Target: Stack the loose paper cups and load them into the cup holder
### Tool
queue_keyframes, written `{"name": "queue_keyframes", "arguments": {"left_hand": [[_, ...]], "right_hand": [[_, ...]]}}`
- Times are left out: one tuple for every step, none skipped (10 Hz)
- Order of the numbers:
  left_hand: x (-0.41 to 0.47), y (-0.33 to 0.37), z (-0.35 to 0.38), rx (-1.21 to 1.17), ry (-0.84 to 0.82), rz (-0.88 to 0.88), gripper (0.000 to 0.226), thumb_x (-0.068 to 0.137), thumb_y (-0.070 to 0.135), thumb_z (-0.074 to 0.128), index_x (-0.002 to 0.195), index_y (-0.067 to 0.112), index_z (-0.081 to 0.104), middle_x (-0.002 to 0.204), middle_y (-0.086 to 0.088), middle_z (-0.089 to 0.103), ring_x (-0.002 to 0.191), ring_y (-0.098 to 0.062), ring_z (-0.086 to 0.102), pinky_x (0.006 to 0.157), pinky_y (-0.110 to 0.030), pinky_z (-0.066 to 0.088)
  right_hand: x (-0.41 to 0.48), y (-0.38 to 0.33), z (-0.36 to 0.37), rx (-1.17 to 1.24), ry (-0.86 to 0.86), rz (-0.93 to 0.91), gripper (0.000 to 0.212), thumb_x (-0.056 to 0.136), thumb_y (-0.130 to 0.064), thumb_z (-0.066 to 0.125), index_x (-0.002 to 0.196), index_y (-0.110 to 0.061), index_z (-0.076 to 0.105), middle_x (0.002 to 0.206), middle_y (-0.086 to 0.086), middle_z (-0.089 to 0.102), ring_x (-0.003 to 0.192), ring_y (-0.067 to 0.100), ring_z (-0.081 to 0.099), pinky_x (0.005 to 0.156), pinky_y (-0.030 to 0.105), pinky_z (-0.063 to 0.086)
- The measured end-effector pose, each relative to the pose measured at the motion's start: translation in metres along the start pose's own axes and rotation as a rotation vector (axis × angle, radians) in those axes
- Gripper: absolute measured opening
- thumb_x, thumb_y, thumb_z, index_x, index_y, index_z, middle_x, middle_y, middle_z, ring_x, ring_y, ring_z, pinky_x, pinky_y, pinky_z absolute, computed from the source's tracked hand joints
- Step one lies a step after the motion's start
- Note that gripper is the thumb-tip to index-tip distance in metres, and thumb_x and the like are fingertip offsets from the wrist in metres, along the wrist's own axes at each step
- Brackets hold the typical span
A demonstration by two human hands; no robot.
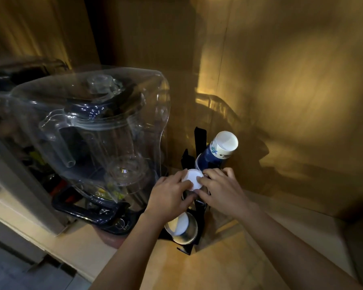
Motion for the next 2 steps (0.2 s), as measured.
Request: {"name": "queue_keyframes", "arguments": {"left_hand": [[0.011, 0.0, -0.014, 0.071, -0.021, 0.059, 0.042, 0.084, 0.05, 0.05, 0.115, 0.024, 0.058, 0.132, -0.003, 0.055, 0.117, -0.021, 0.051, 0.096, -0.037, 0.037], [0.023, 0.005, -0.036, 0.042, 0.026, 0.05, 0.052, 0.084, 0.047, 0.053, 0.131, 0.028, 0.045, 0.136, -0.002, 0.053, 0.124, -0.02, 0.047, 0.1, -0.038, 0.038]], "right_hand": [[-0.001, 0.0, -0.014, 0.017, 0.079, -0.012, 0.034, 0.083, -0.037, 0.056, 0.107, -0.014, 0.062, 0.116, 0.01, 0.06, 0.107, 0.028, 0.055, 0.084, 0.043, 0.039], [0.006, 0.012, -0.042, 0.142, 0.157, 0.099, 0.039, 0.083, -0.037, 0.058, 0.116, -0.015, 0.058, 0.117, 0.007, 0.059, 0.109, 0.026, 0.054, 0.084, 0.04, 0.039]]}}
Point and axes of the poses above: each hand's wrist, its own x-axis towards the middle knuckle, its own z-axis out of the palm, y = z × x, the point moved 2 cm from there along x, towards the middle knuckle
